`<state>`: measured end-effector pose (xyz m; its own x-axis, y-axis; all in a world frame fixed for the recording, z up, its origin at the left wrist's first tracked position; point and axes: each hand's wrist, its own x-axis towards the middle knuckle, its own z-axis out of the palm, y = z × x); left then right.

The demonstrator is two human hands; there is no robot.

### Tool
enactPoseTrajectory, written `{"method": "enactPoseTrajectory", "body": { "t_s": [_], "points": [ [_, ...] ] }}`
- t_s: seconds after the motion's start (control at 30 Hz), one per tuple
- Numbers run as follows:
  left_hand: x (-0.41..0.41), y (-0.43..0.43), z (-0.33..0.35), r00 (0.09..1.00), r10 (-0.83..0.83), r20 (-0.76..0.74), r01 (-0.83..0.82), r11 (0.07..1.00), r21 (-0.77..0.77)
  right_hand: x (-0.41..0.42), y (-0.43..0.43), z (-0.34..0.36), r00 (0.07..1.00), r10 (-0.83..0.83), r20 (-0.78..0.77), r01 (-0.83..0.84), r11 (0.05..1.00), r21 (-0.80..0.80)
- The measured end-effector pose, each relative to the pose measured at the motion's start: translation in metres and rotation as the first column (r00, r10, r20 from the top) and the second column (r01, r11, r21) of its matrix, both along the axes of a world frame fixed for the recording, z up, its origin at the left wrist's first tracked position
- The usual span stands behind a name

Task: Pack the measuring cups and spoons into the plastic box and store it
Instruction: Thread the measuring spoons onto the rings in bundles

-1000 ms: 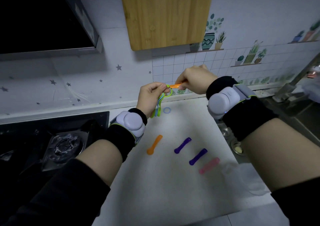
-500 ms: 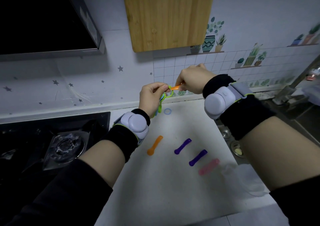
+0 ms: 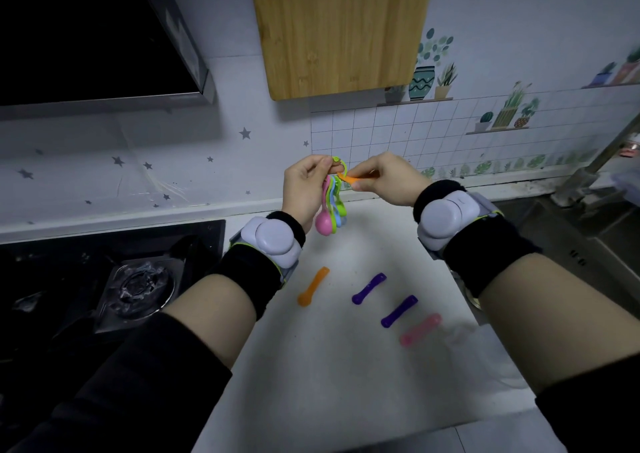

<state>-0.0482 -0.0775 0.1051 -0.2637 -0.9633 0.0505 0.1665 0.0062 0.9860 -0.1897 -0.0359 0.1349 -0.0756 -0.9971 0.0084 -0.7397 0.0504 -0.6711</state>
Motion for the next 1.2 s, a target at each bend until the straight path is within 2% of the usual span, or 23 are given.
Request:
{"method": "enactPoseTrajectory", "body": {
  "t_s": [0.23, 0.7, 0.83, 1.0, 1.2],
  "points": [
    [-0.004, 0.002, 0.001, 1.000, 0.016, -0.016, -0.015, 0.999, 0.051, 0.000, 0.002, -0.017, 0.962, -0.095, 0.255, 0.106, 0.994, -0.031],
    [-0.017, 0.016, -0.014, 0.998, -0.053, -0.017, 0.055, 0.994, 0.095, -0.004, 0.018, -0.033, 0.877, -0.137, 0.461, 0.135, 0.990, 0.037],
    [-0.022, 0.022, -0.028, 0.996, -0.084, 0.004, 0.083, 0.989, 0.126, -0.009, 0.029, -0.044, 0.876, -0.153, 0.457, 0.130, 0.988, 0.082],
    [-0.034, 0.040, -0.056, 0.992, -0.124, 0.024, 0.116, 0.970, 0.213, -0.020, 0.049, -0.062, 0.864, -0.237, 0.445, 0.144, 0.962, 0.233],
    [-0.050, 0.069, -0.091, 0.981, -0.179, 0.080, 0.147, 0.942, 0.301, -0.034, 0.078, -0.092, 0.883, -0.317, 0.345, 0.191, 0.917, 0.351]
  ]
}}
